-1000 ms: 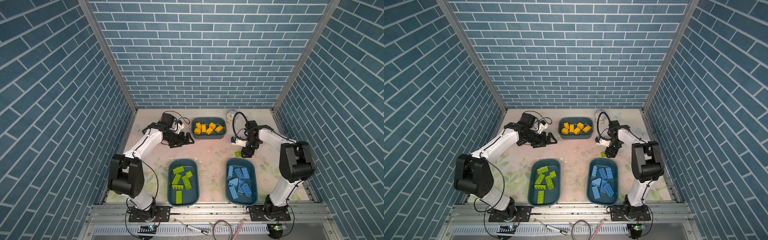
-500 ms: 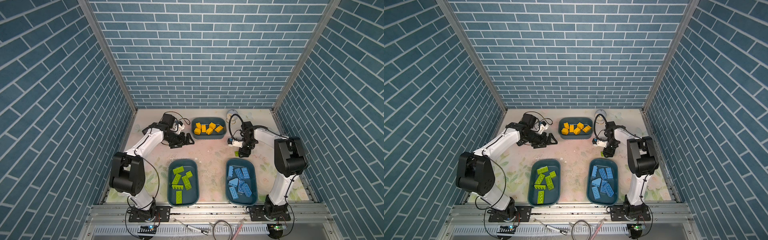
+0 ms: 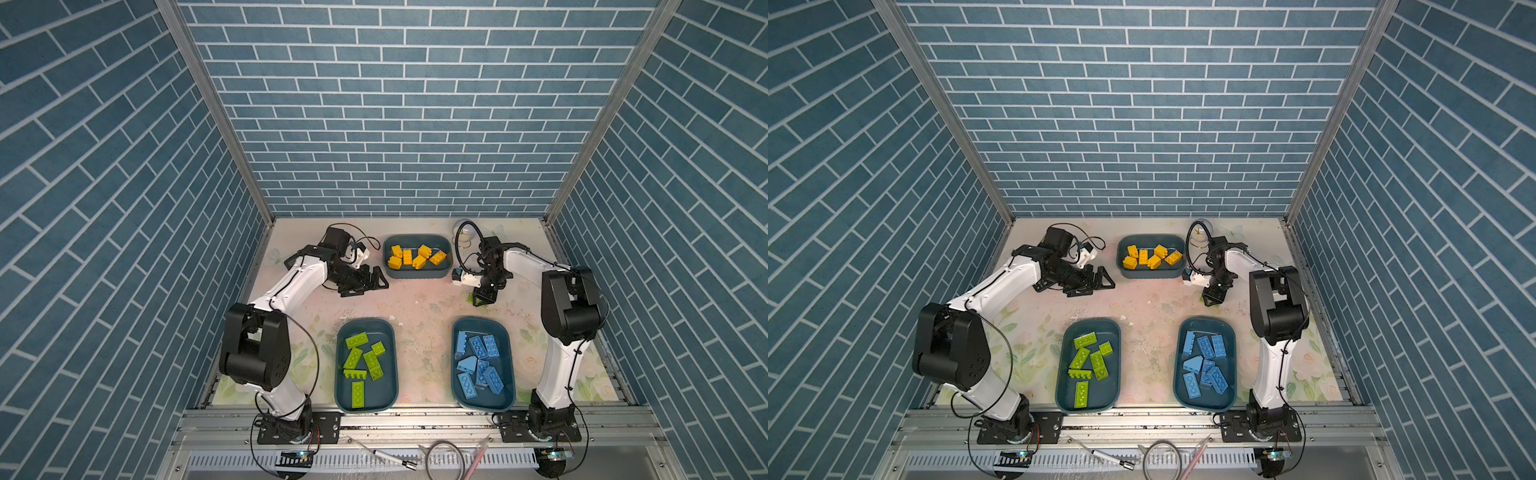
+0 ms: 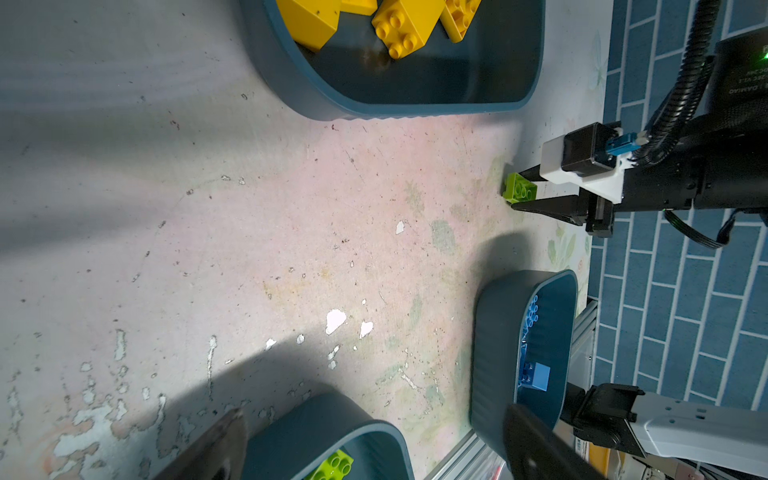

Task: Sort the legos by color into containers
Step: 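Carry the green brick with the right gripper into the green bin, release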

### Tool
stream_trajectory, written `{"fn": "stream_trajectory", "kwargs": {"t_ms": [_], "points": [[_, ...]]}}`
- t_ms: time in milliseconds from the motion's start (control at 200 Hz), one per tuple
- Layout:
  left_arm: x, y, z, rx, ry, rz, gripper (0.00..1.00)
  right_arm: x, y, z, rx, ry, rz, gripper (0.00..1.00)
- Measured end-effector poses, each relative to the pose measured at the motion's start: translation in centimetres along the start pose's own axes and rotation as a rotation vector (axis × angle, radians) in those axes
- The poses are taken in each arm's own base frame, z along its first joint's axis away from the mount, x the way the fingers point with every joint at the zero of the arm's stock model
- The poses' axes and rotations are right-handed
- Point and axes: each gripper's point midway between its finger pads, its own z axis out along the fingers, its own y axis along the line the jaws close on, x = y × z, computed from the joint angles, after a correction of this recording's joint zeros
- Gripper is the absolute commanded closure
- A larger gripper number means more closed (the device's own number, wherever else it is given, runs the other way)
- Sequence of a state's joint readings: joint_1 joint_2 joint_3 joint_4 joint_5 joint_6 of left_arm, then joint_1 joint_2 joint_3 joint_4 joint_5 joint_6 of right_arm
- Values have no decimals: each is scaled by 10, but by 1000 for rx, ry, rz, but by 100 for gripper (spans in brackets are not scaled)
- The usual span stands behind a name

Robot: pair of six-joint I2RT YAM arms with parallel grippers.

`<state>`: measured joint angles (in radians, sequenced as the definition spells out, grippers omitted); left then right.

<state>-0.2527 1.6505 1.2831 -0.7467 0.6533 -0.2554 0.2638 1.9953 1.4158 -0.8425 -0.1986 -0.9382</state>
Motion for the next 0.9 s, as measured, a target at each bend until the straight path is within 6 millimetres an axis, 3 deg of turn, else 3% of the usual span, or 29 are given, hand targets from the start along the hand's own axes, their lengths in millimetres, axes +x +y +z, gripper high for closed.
{"fn": "stream_trajectory", "kwargs": {"t_ms": [205,365,470,570,725,900], "points": [[-6,-2,-5,5,-18,8,2,-23,1,-21,31,-87,23,75],[-8,-1,-5,4,-21,8,3,-70,26,-57,77,-215,-37,75],[-8,0,-5,3,-20,6,2,-116,68,-82,83,-330,-129,75],[-10,1,-5,3,-23,3,3,-152,121,-89,43,-406,-227,75],[-14,3,-6,3,-37,-3,2,-183,201,-72,-70,-442,-343,73],[-23,4,-10,17,-70,-30,2,-204,272,-54,-147,-479,-443,72]]}}
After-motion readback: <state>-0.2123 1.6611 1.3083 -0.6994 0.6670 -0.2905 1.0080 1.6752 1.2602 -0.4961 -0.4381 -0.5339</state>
